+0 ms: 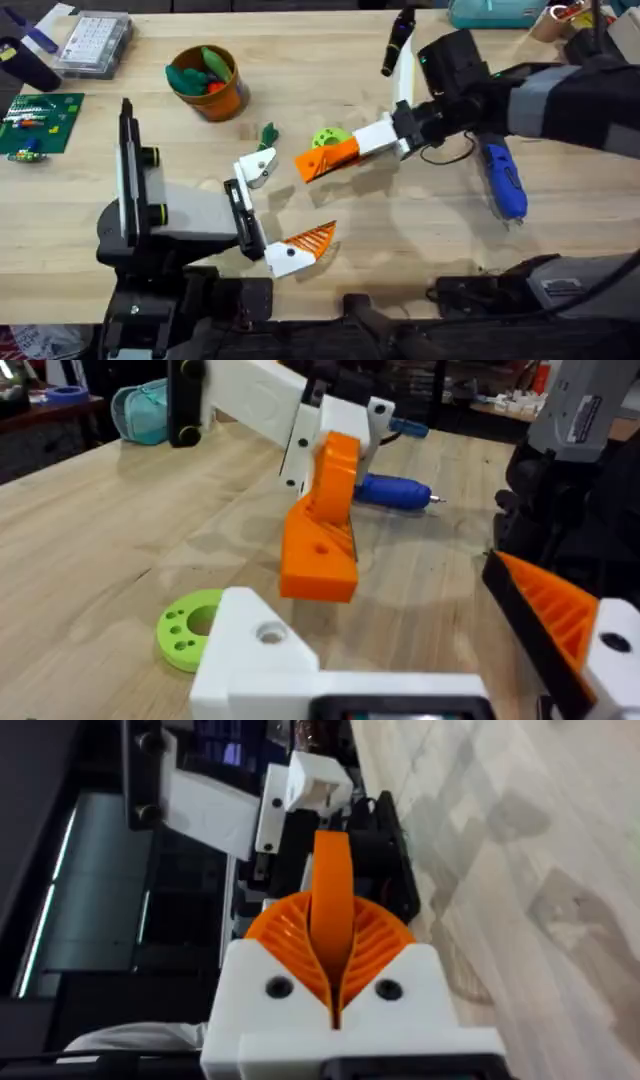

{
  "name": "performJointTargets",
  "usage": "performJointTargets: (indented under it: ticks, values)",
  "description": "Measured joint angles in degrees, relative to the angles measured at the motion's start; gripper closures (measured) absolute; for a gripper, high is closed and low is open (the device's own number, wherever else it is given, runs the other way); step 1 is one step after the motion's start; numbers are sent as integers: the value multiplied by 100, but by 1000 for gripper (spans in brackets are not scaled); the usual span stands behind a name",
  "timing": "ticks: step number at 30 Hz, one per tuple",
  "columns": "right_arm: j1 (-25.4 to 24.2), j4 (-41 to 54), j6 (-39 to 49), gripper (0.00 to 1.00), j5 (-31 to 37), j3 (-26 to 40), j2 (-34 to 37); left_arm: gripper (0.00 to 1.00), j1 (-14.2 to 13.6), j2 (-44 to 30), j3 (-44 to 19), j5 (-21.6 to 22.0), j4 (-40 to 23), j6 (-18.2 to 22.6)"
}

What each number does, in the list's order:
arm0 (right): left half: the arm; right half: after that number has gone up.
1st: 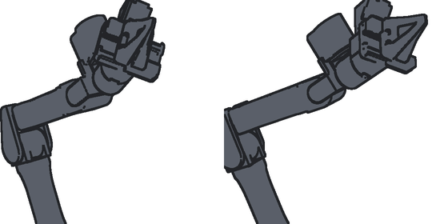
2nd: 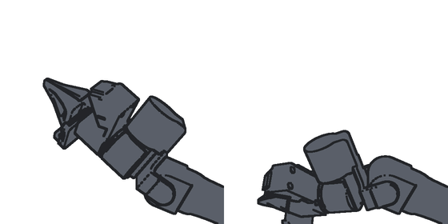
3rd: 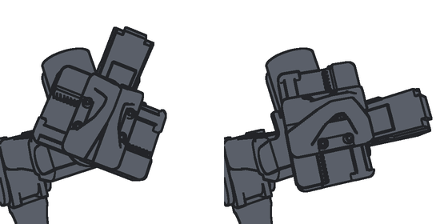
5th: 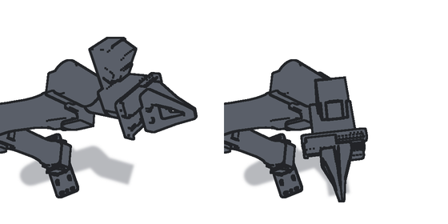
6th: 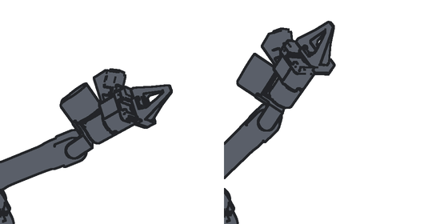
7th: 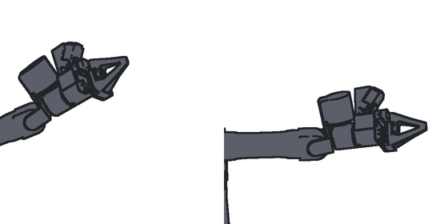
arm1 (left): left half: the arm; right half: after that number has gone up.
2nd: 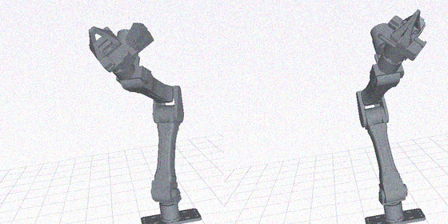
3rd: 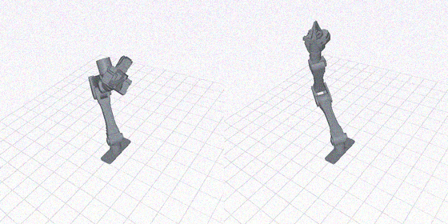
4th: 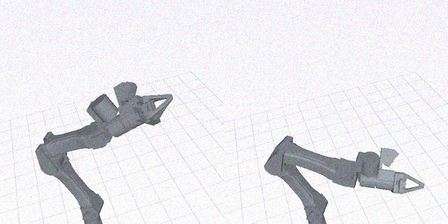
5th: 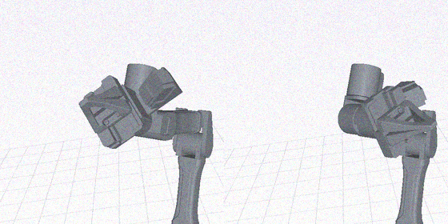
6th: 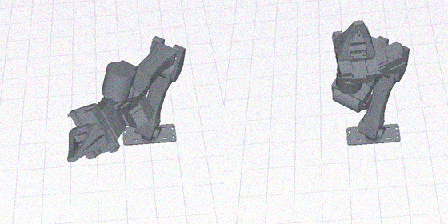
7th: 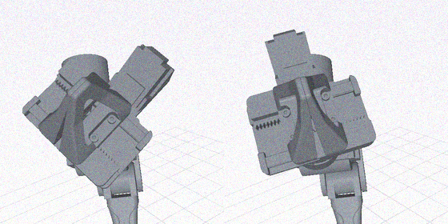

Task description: Pick up the gripper from the table and insert it into the empty holder that is missing its gripper. Then pick up a screw, insert it into the mounting hole, and use the screwdriver to tighten it. Finally, clean up the table by picking up the vegetable and placing it into the bucket.

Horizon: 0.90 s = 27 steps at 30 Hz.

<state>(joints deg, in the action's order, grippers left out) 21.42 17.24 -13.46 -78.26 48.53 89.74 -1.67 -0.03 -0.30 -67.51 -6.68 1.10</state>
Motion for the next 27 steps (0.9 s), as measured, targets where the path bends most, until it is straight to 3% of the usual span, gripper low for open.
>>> performJointTargets:
  ticks: [7,27]
  values:
    - [257,-754,-527,993,-222,-9,37,11,0,0,0,0,-1,0]
    - [457,-1563,-1851,993,58,-15,38,11,0,0,0,-1,-12,0]
